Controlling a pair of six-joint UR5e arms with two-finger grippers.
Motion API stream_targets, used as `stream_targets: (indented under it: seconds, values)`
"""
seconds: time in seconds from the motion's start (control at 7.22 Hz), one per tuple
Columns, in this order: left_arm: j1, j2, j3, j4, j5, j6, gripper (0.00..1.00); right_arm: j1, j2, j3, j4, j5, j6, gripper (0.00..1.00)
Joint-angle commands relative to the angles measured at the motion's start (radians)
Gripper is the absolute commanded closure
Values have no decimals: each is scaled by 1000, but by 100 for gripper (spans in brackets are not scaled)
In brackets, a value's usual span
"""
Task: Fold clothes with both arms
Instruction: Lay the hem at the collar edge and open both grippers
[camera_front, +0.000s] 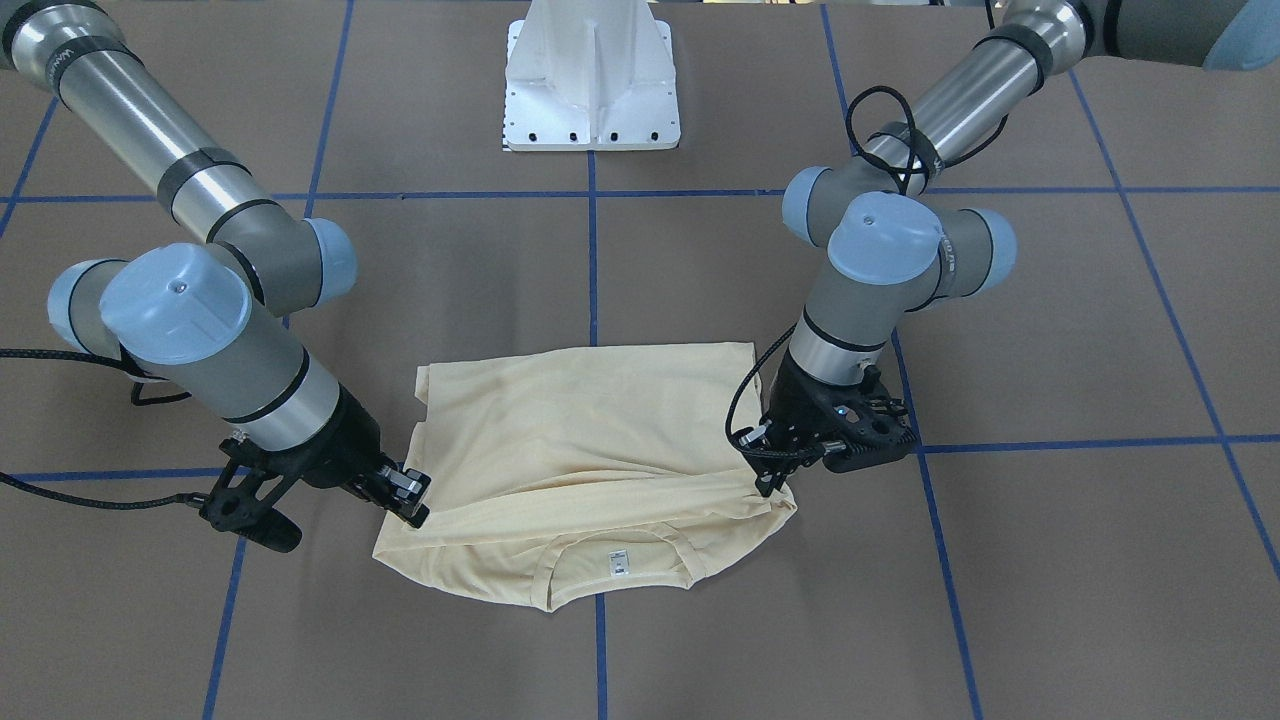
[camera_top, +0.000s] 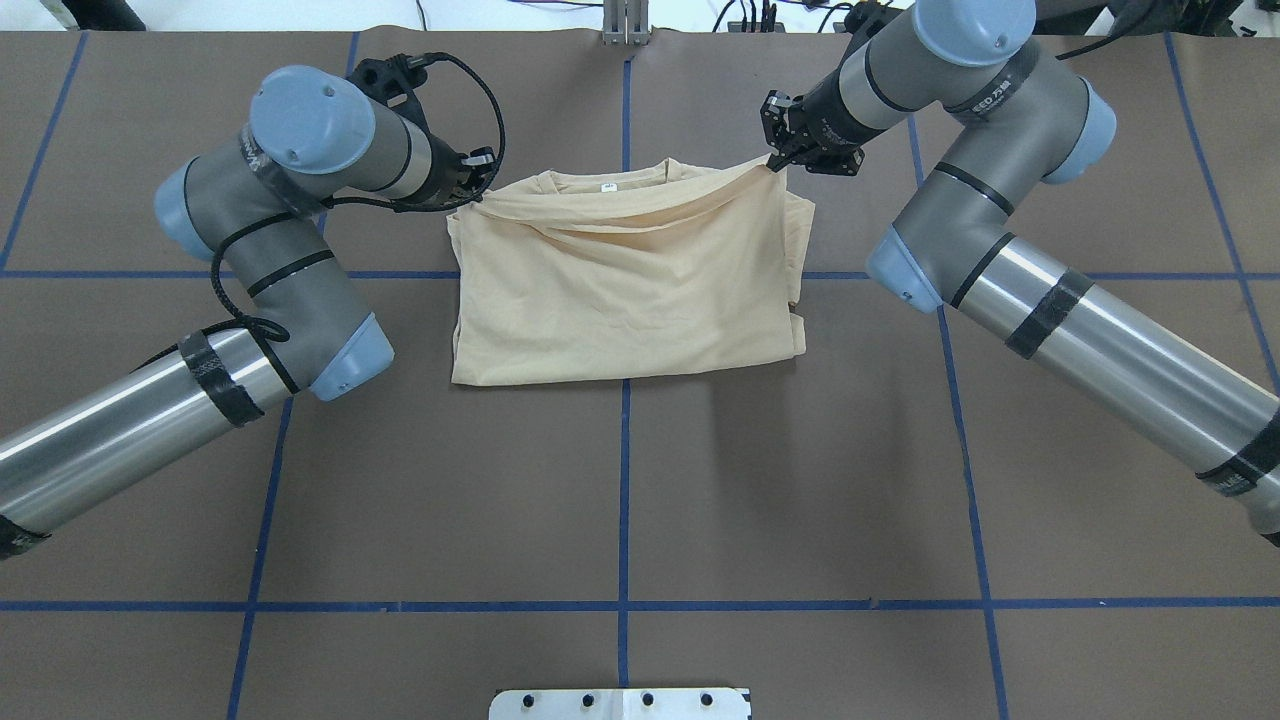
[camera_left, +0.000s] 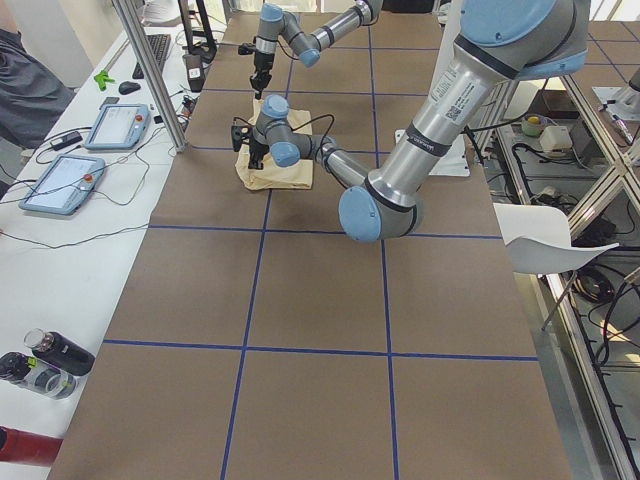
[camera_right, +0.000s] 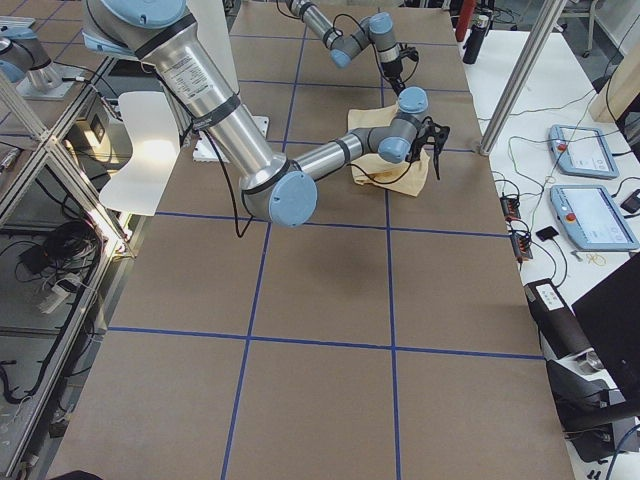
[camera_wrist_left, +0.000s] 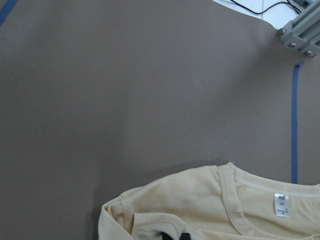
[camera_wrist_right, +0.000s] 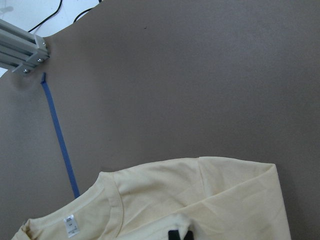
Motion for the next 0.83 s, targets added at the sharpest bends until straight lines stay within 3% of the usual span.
stream_targets:
  seconds: [0.0,0.28,0.42,0.55,0.69]
  values:
    - [0,-27,64,-27,6,0,100,-1,0,-17,-1,-5,0,100]
    - [0,-29,68,-36,6,0,100,-6,2,-23,-1,-17,0,100]
    - [-2,-29,68,-41,6,0,58,-7,2,-26,-1,-17,0,95]
    - [0,-30,68,-47,8,1,3,-7,3,-31,-1,-22,2,35]
    - [-2,-33,65,-45,13,0,1,-7,6,-35,-3,-32,8,2]
